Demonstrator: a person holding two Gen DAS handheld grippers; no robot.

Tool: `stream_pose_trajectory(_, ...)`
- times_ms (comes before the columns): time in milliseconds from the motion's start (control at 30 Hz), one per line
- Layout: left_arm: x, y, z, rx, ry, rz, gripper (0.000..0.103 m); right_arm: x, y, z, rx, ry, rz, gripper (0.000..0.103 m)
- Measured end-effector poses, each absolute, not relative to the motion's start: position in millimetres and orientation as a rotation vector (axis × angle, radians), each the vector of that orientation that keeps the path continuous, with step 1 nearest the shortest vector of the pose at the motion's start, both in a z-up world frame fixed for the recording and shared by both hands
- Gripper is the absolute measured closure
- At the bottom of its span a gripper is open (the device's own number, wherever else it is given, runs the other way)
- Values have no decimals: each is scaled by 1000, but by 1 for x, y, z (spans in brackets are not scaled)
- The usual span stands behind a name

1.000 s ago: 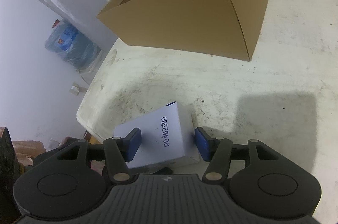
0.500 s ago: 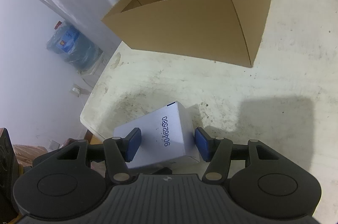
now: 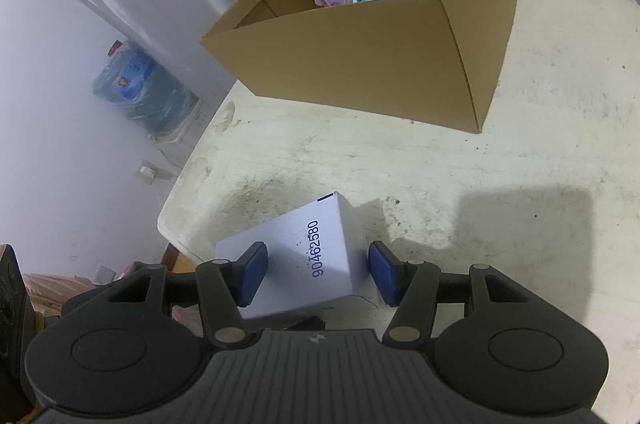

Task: Organize objects
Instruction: 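Lift the white box off the table with the right gripper, then lower the white box into the cardboard box and open the right gripper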

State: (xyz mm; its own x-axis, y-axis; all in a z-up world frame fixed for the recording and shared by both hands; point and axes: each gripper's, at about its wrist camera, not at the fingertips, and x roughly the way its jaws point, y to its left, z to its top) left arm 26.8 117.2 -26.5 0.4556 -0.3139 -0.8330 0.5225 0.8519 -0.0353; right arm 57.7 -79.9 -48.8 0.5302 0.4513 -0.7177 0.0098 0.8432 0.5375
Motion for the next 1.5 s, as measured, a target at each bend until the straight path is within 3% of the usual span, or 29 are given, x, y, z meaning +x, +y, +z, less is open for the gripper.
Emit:
stream_pose_trajectory(600,24,123,-17,233,932,-517,29,55,-76,-37,504,967,287,43)
stream_pose_trajectory(867,32,127,18,247,827,-507,29,60,-65,2,440,859,306,43)
stream_pose_trajectory(1200,87,103,77,298,667,-498,29,107,-80,62,432,679,328,43)
stream_pose_trajectory(1500,169,49,75,336,700,-591,29,173,-124,62,448,653,244,42)
